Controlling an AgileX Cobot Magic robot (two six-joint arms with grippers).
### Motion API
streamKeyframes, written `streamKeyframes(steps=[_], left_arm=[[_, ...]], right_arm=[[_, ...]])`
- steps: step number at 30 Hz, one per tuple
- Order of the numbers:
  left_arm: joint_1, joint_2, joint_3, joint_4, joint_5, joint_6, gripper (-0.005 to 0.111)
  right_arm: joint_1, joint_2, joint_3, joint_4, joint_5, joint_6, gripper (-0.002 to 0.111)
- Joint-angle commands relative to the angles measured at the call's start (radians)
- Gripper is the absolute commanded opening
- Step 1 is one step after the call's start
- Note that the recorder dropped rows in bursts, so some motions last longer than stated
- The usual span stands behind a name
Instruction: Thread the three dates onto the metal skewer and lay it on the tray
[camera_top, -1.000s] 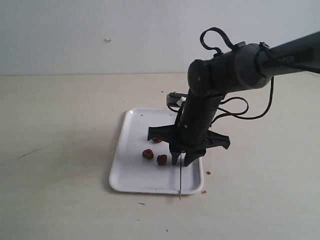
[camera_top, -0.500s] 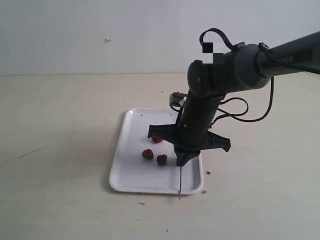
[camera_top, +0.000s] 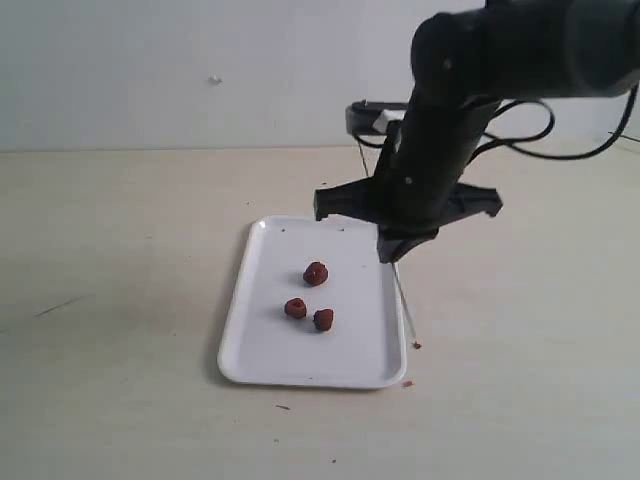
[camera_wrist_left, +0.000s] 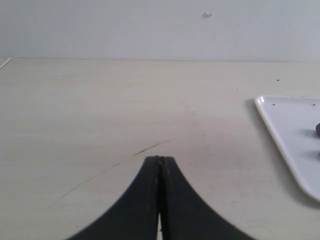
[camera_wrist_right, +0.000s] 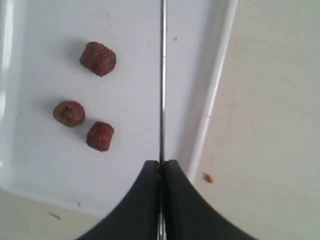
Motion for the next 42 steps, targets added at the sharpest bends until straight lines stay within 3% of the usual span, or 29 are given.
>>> streamKeyframes(steps=[1,5,11,15,17,23,26,30,33,36,42], left_arm=[[-0.006,-0.006,0.004,-0.006,-0.005,0.005,0.000],[-0.006,-0.006,0.004,-0.006,-0.005,0.005,0.000],[-0.006,-0.006,0.004,-0.002,-0.007,0.010,0.000],[-0.006,-0.006,0.004,0.073,-0.012,0.142,0.000],[-0.006,-0.006,0.004,0.091,-0.084,0.217,0.000],[-0.006,-0.006,0.004,-0.283,-0.407,0.097,0.000],[-0.006,-0.006,0.004,-0.390,-0.491,-0.013,0.000],[-0.006,-0.006,0.004,-0.431,-0.586,-0.259,0.000],[-0.006,0.042,-0.056,-0.339,-0.670,-0.291,0.000],[-0.006,0.184,-0.236,-0.255,-0.601,-0.287,0.000],[-0.006,0.697,-0.660,-0.103,-0.195,-0.277,0.000]], right_arm=[[-0.038,-0.130,0.000,-0.054,0.132,-0.203,0.000],[-0.118,-0.209,0.000,0.025,0.235,-0.446,0.000],[-0.152,-0.223,0.006,0.019,0.197,-0.549,0.000],[-0.152,-0.223,0.055,0.022,0.129,-0.683,0.000],[-0.152,-0.223,0.100,0.025,0.082,-0.754,0.000],[-0.192,-0.225,0.139,0.020,0.015,-0.809,0.000],[-0.219,-0.225,0.139,0.027,0.007,-0.798,0.000],[-0.249,-0.225,0.139,0.050,-0.007,-0.786,0.000],[-0.266,-0.225,0.139,0.051,-0.009,-0.783,0.000],[-0.268,-0.225,0.139,0.051,-0.011,-0.782,0.000],[-0.268,-0.225,0.139,0.051,-0.035,-0.757,0.000]])
